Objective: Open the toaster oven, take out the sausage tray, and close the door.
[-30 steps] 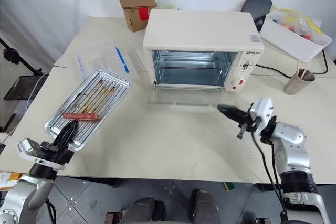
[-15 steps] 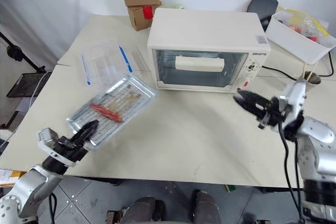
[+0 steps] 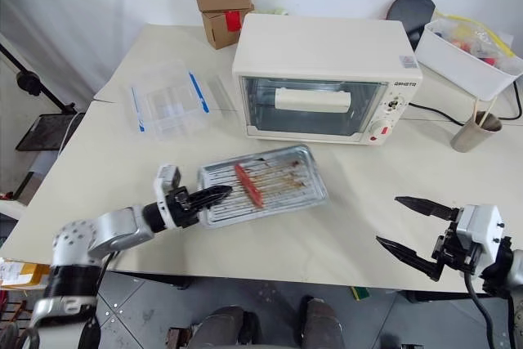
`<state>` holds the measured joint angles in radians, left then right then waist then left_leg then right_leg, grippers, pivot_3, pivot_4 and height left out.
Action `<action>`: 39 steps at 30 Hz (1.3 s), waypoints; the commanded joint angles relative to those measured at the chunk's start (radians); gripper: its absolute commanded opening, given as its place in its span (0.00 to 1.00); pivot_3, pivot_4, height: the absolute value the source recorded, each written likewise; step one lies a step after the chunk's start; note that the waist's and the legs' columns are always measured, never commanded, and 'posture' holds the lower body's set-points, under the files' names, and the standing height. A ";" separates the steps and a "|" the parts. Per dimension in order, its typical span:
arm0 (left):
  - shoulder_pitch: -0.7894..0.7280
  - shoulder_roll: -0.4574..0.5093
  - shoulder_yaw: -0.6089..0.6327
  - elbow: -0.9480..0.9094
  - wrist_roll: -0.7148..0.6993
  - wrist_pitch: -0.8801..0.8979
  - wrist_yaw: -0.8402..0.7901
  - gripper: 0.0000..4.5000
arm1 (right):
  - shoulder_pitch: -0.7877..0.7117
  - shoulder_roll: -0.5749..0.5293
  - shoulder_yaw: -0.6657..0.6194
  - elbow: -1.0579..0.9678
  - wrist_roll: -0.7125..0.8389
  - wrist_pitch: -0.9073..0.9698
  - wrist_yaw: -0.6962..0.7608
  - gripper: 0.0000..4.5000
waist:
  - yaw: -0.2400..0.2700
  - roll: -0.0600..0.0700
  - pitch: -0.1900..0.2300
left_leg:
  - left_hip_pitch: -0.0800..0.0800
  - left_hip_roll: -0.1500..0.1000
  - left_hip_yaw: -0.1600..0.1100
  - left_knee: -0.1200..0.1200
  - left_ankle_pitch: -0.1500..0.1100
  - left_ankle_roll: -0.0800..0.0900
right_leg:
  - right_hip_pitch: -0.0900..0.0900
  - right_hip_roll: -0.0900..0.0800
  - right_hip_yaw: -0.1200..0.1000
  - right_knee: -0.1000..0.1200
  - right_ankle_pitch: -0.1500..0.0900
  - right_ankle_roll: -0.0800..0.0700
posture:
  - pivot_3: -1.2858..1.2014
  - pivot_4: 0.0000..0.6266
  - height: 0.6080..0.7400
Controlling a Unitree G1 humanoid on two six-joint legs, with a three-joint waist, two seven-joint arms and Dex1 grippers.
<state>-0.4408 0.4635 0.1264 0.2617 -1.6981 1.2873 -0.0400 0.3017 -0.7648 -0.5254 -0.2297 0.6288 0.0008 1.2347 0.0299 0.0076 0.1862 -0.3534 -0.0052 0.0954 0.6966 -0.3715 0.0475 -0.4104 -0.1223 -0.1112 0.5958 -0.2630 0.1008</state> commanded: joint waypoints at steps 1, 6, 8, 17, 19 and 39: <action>-0.080 -0.033 -0.069 0.064 0.152 0.023 -0.117 0.00 | 0.046 -0.005 -0.049 -0.068 0.025 -0.004 0.015 0.99 | 0.001 0.000 0.000 | 0.000 0.000 0.000 0.000 0.000 0.000 | 0.000 0.002 0.000 -0.001 0.000 0.000 | 0.52 0.24 1.00; -0.244 -0.092 -0.135 0.223 0.399 -0.012 -0.282 0.00 | 0.117 0.012 -0.067 -0.124 0.038 0.003 0.012 0.99 | 0.020 0.000 0.000 | 0.000 0.001 0.001 0.000 0.000 0.000 | 0.001 0.004 0.004 -0.004 0.002 0.003 | 0.52 0.24 1.00; -0.287 -0.103 -0.166 0.270 0.494 -0.025 -0.349 0.00 | 0.138 0.019 -0.066 -0.138 0.038 0.003 0.009 0.99 | 0.022 0.000 0.000 | 0.001 0.001 0.002 0.000 -0.002 -0.004 | 0.001 0.004 0.004 -0.005 0.002 0.003 | 0.52 0.24 1.00; -0.314 -0.126 -0.164 0.297 0.706 0.009 -0.505 0.43 | 0.134 0.025 -0.030 -0.141 0.017 0.000 -0.003 1.00 | 0.018 0.002 -0.001 | 0.001 0.002 0.002 0.000 -0.003 -0.005 | 0.001 0.003 0.006 -0.005 0.002 0.003 | 0.52 0.24 1.00; -0.294 -0.109 -0.150 0.263 0.734 0.014 -0.514 0.56 | 0.116 0.021 -0.017 -0.132 0.013 0.000 -0.003 1.00 | 0.017 0.002 -0.001 | 0.001 0.002 0.002 0.000 -0.003 -0.005 | 0.000 -0.001 0.006 -0.005 0.002 0.003 | 0.52 0.24 1.00; 0.317 0.318 0.018 -0.262 1.226 -1.278 -1.105 0.99 | -0.118 -0.028 0.082 -0.041 0.038 0.053 0.063 1.00 | -0.002 0.004 0.000 | -0.001 0.002 0.002 -0.012 -0.001 -0.010 | -0.009 -0.011 0.002 -0.006 -0.002 -0.003 | 0.52 0.24 1.00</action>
<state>-0.1188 0.7828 0.0998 0.0172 -0.4640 0.0592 -1.1286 0.1921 -0.7743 -0.4363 -0.2599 0.6355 0.0467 1.2806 0.0278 0.0112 0.1864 -0.3548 -0.0036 0.0965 0.6847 -0.3730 0.0386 -0.4193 -0.1329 -0.1101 0.5895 -0.2646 0.0975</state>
